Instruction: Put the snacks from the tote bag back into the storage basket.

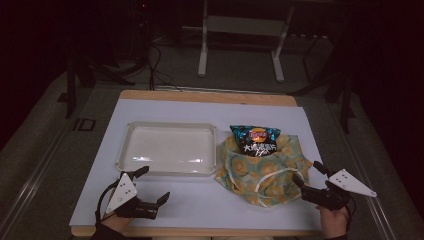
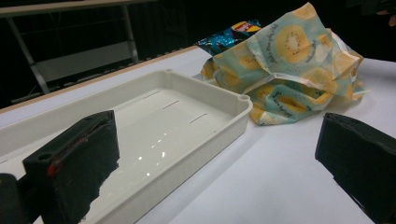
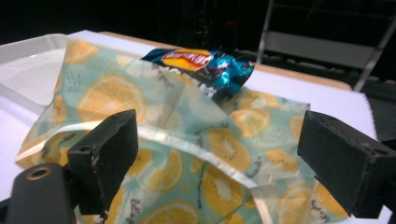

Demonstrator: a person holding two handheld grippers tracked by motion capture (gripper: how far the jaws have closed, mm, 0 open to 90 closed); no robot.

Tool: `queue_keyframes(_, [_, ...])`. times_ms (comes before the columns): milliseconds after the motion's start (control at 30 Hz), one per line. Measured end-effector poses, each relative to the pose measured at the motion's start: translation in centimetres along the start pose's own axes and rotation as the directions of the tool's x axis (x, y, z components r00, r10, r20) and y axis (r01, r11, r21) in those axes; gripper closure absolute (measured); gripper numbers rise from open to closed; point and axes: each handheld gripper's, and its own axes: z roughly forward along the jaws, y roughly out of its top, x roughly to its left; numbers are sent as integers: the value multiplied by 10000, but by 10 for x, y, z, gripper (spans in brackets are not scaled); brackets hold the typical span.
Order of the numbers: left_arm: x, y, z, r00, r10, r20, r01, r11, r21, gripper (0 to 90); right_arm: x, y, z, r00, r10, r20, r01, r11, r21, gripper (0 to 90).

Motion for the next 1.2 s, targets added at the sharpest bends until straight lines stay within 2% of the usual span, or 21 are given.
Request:
queue_keyframes(167, [0, 0, -1, 10000, 70, 40, -70, 10000, -23, 2, 0, -1, -2, 9999, -102, 0, 102, 9990, 443, 118])
queue_keyframes(300, [-1, 0, -1, 9999, 138, 54, -138, 9999, 21, 2, -2, -3, -4, 9998, 20, -211, -10, 9988, 484, 110])
queue_keyframes(367, [-2, 0, -2, 9999, 140, 26, -140, 9999, 10, 2, -2, -3, -7, 9999, 102, -76, -98, 9989, 468, 110])
queue_keyframes(500, [-4, 1, -5, 9999, 131, -1, -131, 9999, 54, 2, -2, 1, -10, 9996, 150, -233, -143, 9995, 277, 110])
queue_keyframes(633, [-5, 2, -6, 10000, 81, -23, -81, 10000, 10, 2, -1, 8, -10, 9987, 156, -484, -142, 9995, 285, 113])
queue_keyframes(800, [-6, 2, -4, 9998, 115, 170, -116, 9999, 45, 2, 0, 17, -9, 9976, 94, -680, -81, 9998, 205, 112])
queue_keyframes(1033, [-5, 1, -3, 9997, 108, 202, -110, 9999, 110, 2, -1, 36, -4, 9977, -311, -610, 319, 9994, 126, 108])
queue_keyframes(1200, [-5, 1, -2, 9998, 127, 155, -129, 9999, 89, 2, -5, 53, 9, 9972, -537, -527, 534, 9985, -78, 108])
